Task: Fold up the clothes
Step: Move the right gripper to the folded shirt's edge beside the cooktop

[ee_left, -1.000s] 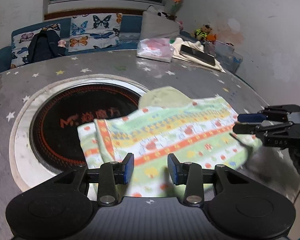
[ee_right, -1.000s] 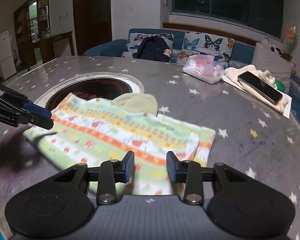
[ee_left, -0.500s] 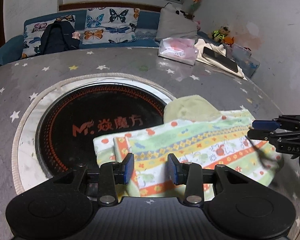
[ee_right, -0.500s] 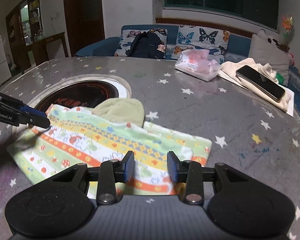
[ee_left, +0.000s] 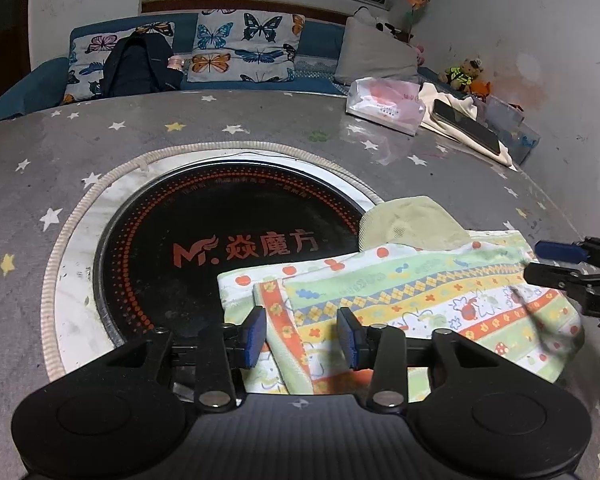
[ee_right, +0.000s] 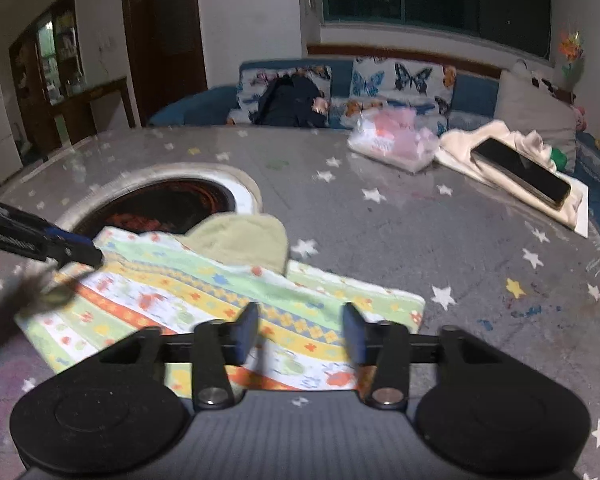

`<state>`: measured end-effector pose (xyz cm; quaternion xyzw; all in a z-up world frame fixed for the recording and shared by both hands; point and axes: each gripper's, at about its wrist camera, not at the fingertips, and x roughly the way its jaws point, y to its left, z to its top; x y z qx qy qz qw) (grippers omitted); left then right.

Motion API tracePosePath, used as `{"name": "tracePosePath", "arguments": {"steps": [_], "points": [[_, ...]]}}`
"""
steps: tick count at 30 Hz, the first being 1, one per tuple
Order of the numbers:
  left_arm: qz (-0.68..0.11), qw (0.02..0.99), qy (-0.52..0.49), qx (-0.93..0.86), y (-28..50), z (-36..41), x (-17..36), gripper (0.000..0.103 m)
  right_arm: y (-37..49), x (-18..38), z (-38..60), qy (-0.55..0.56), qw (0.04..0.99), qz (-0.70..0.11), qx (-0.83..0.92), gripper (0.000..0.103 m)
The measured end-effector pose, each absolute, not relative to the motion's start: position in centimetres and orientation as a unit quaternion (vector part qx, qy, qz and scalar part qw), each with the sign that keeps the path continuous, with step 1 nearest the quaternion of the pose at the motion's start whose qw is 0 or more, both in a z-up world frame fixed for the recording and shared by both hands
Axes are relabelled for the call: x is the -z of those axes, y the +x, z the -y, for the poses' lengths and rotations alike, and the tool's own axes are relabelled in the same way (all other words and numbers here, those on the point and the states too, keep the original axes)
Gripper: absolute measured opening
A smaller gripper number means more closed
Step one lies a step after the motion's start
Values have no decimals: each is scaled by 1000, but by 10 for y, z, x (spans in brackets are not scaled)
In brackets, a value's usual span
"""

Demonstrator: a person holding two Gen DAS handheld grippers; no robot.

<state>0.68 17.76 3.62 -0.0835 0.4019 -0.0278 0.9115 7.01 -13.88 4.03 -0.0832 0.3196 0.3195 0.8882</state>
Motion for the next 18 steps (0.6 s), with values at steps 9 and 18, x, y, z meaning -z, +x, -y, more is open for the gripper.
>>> {"name": "tracePosePath", "arguments": {"steps": [9,18], "points": [[-391,917,-76,16,-10,-175,-47,67,35,-50,131,-73,898,-285,-328,103],[-387,919,-78,-10,-21,-182,-50,85,5,-51,106,-90,894,-267,-349,103]]}}
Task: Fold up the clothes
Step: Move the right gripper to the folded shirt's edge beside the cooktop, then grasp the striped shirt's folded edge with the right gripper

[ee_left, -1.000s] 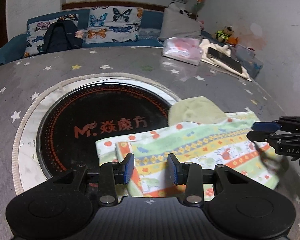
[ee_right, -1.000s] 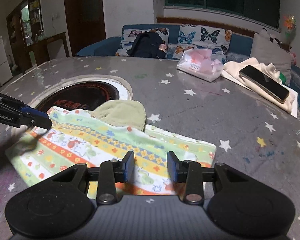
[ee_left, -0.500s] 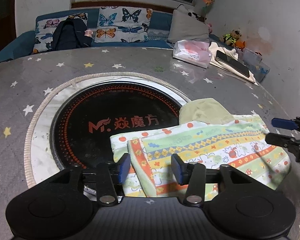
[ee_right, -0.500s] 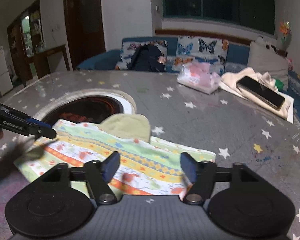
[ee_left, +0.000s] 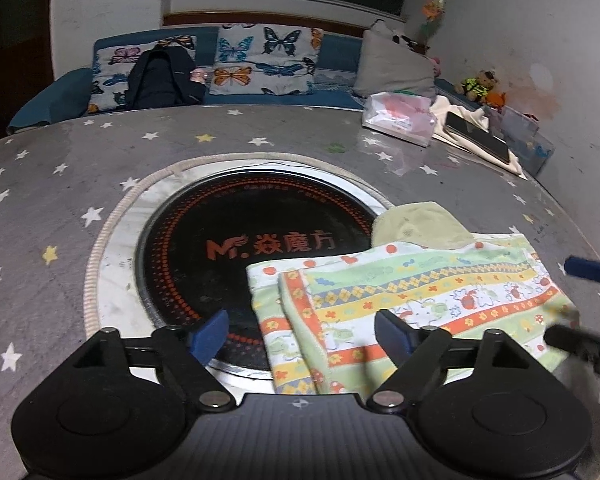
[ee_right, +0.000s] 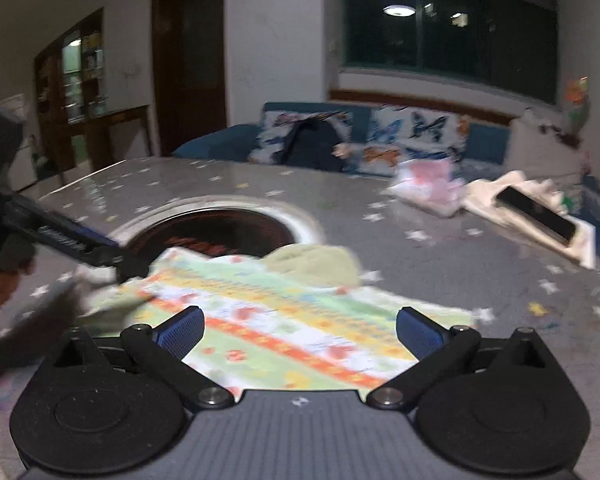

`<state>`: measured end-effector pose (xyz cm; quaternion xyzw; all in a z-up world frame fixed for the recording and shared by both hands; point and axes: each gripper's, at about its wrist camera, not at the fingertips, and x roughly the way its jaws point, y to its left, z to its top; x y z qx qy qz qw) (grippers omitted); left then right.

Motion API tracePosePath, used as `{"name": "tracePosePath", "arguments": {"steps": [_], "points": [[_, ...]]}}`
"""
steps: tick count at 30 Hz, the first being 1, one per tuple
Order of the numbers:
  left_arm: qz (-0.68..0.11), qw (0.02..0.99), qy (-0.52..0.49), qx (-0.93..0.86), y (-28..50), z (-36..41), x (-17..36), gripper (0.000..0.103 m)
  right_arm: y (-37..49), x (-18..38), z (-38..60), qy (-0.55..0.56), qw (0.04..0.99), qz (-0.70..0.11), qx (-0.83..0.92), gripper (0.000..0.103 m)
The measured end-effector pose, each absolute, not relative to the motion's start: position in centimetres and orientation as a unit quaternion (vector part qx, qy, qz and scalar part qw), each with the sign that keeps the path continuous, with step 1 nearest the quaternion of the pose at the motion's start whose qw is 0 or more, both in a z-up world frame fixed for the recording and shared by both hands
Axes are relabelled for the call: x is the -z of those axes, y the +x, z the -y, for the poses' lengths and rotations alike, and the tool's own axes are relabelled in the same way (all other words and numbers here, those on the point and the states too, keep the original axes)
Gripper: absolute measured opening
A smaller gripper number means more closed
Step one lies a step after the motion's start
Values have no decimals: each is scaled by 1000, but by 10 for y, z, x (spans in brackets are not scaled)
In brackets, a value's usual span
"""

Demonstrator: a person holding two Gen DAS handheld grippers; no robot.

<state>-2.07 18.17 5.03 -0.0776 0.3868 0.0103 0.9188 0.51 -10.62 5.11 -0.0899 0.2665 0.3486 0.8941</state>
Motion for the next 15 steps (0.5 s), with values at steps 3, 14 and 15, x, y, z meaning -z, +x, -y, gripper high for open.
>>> {"name": "tracePosePath", "arguments": {"steps": [3,14,15], "points": [[-385,919,-88,-19,-24,-189,-51,88,-5,-50,88,-117,877,-270,-381,100],[-389,912,-125,-41,-31,-208,-50,97,-49,-38,4,-240,799,-261,-486,70],[-390,911,-129,-41,-32,-209,-50,97,-51,-36,-3,-249,794,-259,-490,68]]}}
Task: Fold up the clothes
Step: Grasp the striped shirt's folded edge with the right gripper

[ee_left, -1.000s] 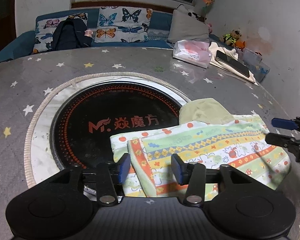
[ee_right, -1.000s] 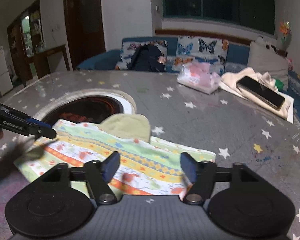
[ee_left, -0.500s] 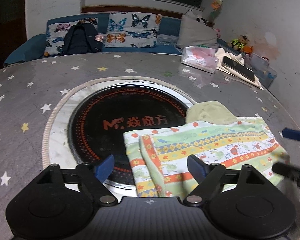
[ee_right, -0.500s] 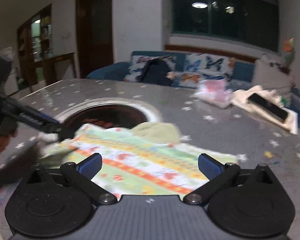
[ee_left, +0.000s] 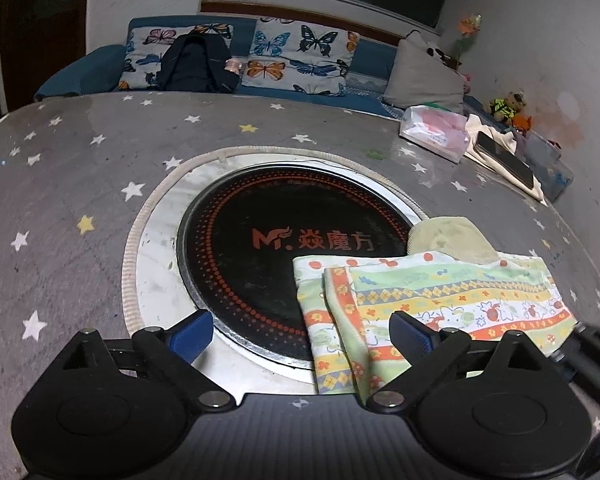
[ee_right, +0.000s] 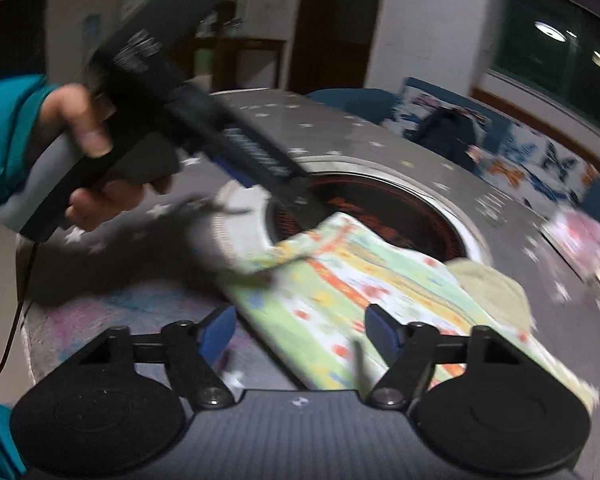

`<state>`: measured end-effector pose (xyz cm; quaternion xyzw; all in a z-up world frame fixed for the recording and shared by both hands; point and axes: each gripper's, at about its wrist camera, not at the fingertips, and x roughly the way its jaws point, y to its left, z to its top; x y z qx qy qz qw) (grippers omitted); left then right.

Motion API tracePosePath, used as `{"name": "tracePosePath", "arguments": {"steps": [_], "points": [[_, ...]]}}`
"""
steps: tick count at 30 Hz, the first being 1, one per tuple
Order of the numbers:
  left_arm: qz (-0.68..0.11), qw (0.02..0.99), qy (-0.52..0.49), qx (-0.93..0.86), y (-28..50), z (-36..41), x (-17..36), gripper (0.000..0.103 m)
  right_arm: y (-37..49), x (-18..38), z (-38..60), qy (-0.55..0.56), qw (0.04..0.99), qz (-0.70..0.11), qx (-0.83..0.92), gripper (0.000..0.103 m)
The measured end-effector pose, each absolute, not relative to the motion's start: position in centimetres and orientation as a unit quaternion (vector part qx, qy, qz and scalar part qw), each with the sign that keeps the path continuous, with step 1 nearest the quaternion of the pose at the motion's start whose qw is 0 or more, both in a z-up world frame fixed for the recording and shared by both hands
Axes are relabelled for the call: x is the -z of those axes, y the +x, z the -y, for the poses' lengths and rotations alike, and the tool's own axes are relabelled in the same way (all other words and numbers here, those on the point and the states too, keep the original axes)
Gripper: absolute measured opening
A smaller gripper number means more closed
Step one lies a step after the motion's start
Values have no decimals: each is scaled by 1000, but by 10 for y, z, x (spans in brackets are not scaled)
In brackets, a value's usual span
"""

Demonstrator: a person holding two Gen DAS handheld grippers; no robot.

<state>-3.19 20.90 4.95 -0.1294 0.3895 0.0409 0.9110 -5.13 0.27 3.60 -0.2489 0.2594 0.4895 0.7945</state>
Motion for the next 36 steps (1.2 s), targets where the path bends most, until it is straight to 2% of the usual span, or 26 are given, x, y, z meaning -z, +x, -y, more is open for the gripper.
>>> {"name": "tracePosePath", "arguments": {"steps": [5,11,13,15,26,30,32,34,36], "points": [[-389,908,-152,-33,-35,-213,-49,100,-61,-26,-34,-290,776,-248,-502,63],[-396,897,-192,-32,-37,-219,-48,102,-61,-17,-49,-302,770,-256,-499,40],[-398,896,-198,-30,-37,-217,-48,102,-57,-22,-44,-280,777,-260,-501,26],[-398,894,-206,-30,-37,-216,-48,102,-52,-27,-39,-255,783,-264,-503,20],[-412,866,-284,-28,-22,-204,-47,100,-32,-55,-2,-144,817,-258,-495,14],[-429,843,-324,-20,-12,-200,-38,87,-30,-58,9,-124,823,-255,-492,13],[-434,834,-341,-16,-9,-198,-34,77,-29,-59,13,-118,824,-254,-492,13],[-438,826,-353,-11,-6,-196,-30,62,-28,-59,15,-112,825,-253,-493,13],[-440,820,-367,-7,-3,-194,-26,53,-28,-58,17,-107,825,-252,-495,13]]}}
